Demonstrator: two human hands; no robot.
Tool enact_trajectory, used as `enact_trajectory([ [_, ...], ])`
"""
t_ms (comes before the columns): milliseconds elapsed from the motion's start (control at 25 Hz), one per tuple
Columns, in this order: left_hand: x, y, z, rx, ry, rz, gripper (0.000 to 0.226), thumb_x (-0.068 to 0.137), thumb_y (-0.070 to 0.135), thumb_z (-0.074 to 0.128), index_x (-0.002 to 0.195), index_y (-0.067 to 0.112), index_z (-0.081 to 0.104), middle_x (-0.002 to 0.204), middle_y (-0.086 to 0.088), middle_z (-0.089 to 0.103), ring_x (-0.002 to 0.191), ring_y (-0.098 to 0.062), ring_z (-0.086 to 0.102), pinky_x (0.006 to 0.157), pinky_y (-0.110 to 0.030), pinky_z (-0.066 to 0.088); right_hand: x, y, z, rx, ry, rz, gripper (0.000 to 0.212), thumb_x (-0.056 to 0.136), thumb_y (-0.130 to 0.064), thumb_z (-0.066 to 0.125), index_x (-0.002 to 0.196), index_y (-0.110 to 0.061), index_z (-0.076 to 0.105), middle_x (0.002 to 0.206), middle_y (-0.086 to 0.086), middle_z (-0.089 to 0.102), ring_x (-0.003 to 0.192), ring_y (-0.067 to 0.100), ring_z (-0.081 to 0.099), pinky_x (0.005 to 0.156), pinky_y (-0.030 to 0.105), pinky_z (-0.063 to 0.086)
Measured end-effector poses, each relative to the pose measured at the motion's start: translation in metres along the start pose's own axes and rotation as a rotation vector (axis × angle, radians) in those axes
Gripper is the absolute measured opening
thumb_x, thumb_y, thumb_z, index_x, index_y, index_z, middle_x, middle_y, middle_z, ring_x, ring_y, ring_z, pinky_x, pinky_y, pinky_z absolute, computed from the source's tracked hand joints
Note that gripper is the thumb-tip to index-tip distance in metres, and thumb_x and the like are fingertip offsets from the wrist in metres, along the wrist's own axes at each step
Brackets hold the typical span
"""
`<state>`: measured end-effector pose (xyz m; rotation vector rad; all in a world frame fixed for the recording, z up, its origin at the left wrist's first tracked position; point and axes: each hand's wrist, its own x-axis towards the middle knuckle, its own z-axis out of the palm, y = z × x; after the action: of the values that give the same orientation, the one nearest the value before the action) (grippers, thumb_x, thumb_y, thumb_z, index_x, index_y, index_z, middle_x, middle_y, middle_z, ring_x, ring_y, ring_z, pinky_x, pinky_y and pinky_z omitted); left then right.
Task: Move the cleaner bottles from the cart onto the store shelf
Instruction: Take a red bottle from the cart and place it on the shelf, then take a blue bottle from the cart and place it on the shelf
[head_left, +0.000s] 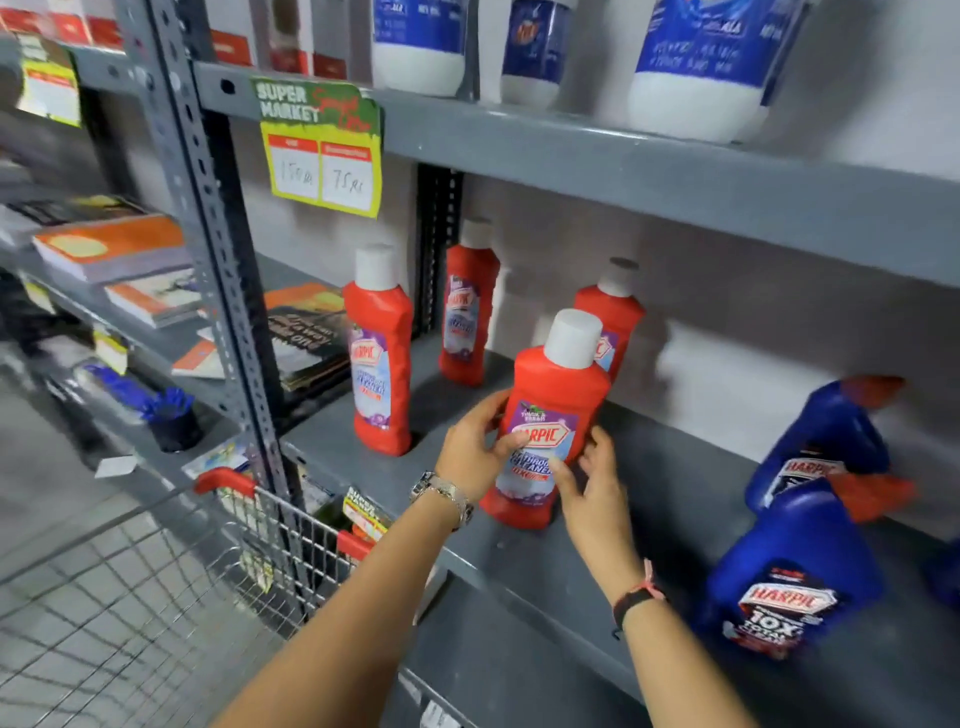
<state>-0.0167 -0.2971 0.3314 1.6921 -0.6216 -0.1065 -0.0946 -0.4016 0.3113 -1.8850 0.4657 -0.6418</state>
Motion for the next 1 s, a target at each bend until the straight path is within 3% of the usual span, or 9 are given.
enact_trajectory([
  [40,-0.009,0.002,-0.003,0.02,0.027,0.0,0.048,0.079,0.009,0.06,0.124,0.007,0.042,0.128,-0.014,0.054,0.109,-0.012,0.048,0.099,-0.027,0.043,-0.008,0.0,0.003,0.001,0.094,-0.015,0.056,0.087,-0.01,0.053,0.136,-0.008,0.026,0.136,0.018,0.047,0.122,0.031,0.049,0.1,0.038,0.04],
  [120,-0.033,-0.001,-0.019,0.11,0.159,0.034,0.049,0.078,0.018,0.059,0.123,0.006,0.044,0.131,-0.013,0.052,0.113,-0.01,0.043,0.101,-0.021,0.032,-0.03,-0.002,0.017,-0.004,0.305,-0.155,0.052,0.089,-0.018,0.044,0.136,-0.006,0.026,0.141,0.013,0.037,0.131,0.027,0.037,0.109,0.034,0.033],
  [200,-0.071,-0.023,-0.053,0.223,0.342,0.0,0.045,0.078,0.02,0.055,0.121,0.006,0.047,0.128,-0.015,0.054,0.116,-0.015,0.045,0.1,-0.025,0.033,-0.06,-0.002,0.049,-0.005,0.247,-0.33,0.047,0.087,-0.019,0.034,0.13,-0.001,0.034,0.135,0.006,0.036,0.129,0.015,0.033,0.11,0.013,0.025],
  [280,-0.125,-0.063,-0.101,0.358,0.508,-0.18,0.04,0.083,0.019,0.053,0.121,0.007,0.047,0.129,-0.017,0.053,0.121,-0.027,0.046,0.104,-0.039,0.034,-0.092,0.003,0.099,-0.027,-0.03,-0.391,0.043,0.087,-0.018,0.032,0.125,0.0,0.041,0.131,0.005,0.041,0.124,0.01,0.034,0.105,0.006,0.023],
  [440,-0.264,-0.153,-0.207,0.536,0.793,-0.662,0.038,0.086,0.017,0.051,0.122,0.008,0.045,0.132,-0.02,0.05,0.123,-0.036,0.043,0.106,-0.049,0.033,-0.166,0.011,0.226,-0.152,-0.7,-0.283,0.036,0.092,-0.011,0.04,0.127,-0.005,0.041,0.136,0.007,0.046,0.126,0.02,0.04,0.104,0.026,0.032],
  [600,-0.382,-0.231,-0.26,0.392,0.912,-1.062,0.041,0.08,0.005,0.054,0.119,0.004,0.044,0.122,-0.03,0.053,0.11,-0.045,0.05,0.093,-0.048,0.043,-0.25,0.03,0.335,-0.494,-1.34,-0.041,0.035,0.093,-0.009,0.038,0.128,-0.007,0.037,0.138,0.018,0.045,0.123,0.032,0.045,0.1,0.041,0.04],
  [680,-0.418,-0.266,-0.269,0.241,0.926,-1.238,0.042,0.078,0.005,0.056,0.119,0.003,0.044,0.119,-0.032,0.054,0.106,-0.046,0.052,0.088,-0.047,0.045,-0.29,0.053,0.379,-0.619,-1.507,0.007,0.04,0.091,-0.002,0.035,0.131,-0.006,0.034,0.14,0.019,0.041,0.124,0.035,0.044,0.102,0.042,0.039],
  [800,-0.435,-0.311,-0.264,0.088,0.85,-1.347,0.041,0.081,0.006,0.054,0.119,-0.003,0.043,0.119,-0.03,0.054,0.105,-0.044,0.053,0.086,-0.044,0.043,-0.326,0.091,0.422,-0.791,-1.643,-0.018,0.039,0.09,0.0,0.035,0.13,-0.001,0.033,0.136,0.025,0.043,0.123,0.038,0.042,0.103,0.041,0.035],
  [1000,-0.441,-0.365,-0.251,0.061,0.851,-1.465,0.045,0.076,-0.001,0.054,0.119,-0.005,0.041,0.118,-0.034,0.052,0.108,-0.044,0.05,0.086,-0.045,0.042,-0.36,0.17,0.458,-0.862,-1.678,0.173,0.03,0.086,-0.001,0.039,0.115,0.005,0.045,0.113,0.025,0.056,0.108,0.034,0.053,0.093,0.041,0.043],
])
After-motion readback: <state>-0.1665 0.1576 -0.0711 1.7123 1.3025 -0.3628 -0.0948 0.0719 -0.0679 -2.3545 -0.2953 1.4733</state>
